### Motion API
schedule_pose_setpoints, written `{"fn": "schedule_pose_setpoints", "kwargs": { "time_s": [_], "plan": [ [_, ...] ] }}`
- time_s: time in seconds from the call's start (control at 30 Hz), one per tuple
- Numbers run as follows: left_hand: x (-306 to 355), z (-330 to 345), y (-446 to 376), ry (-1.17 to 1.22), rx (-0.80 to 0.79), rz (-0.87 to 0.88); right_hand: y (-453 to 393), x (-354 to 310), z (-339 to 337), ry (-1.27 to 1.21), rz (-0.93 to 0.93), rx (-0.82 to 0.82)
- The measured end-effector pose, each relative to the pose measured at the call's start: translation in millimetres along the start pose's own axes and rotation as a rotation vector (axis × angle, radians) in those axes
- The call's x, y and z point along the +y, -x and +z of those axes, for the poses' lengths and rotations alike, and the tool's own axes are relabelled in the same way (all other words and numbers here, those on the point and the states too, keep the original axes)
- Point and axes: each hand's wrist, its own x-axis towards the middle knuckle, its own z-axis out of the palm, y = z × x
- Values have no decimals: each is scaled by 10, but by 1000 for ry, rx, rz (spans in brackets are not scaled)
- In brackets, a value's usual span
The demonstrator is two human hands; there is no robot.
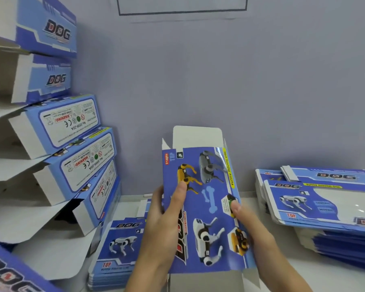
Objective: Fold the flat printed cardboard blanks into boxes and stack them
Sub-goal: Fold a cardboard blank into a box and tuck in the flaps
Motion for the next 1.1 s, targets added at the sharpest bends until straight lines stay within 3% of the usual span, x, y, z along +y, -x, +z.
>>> {"fn": "schedule_pose_setpoints", "kwargs": {
  "time_s": [0.03,0.13,0.3,0.5,0.63,0.73,0.87,1.03,1.1],
  "plan": [
    [14,-19,-9,-16,16,5,23,25,16,-86,4,-11],
    [27,-40,-21,-59,51,5,-129,-26,68,7,-92,45],
    [0,-11,-46,-68,12,-10,-325,-159,159,167,-311,-16],
    [11,-10,-132,40,-98,12,-342,78,43,130,-273,-9],
    [215,-83,-116,85,-62,43,-312,58,55,185,-308,-43],
    [355,-132,-147,48,67,188,-274,58,129,203,-296,-148],
    [386,-54,-27,1,67,300,-295,20,186,39,-360,-279],
    [318,-3,-40,-89,74,473,-298,-132,64,213,-493,-319],
    [292,29,-27,-112,28,486,-295,-166,69,226,-531,-236]
  ]
}}
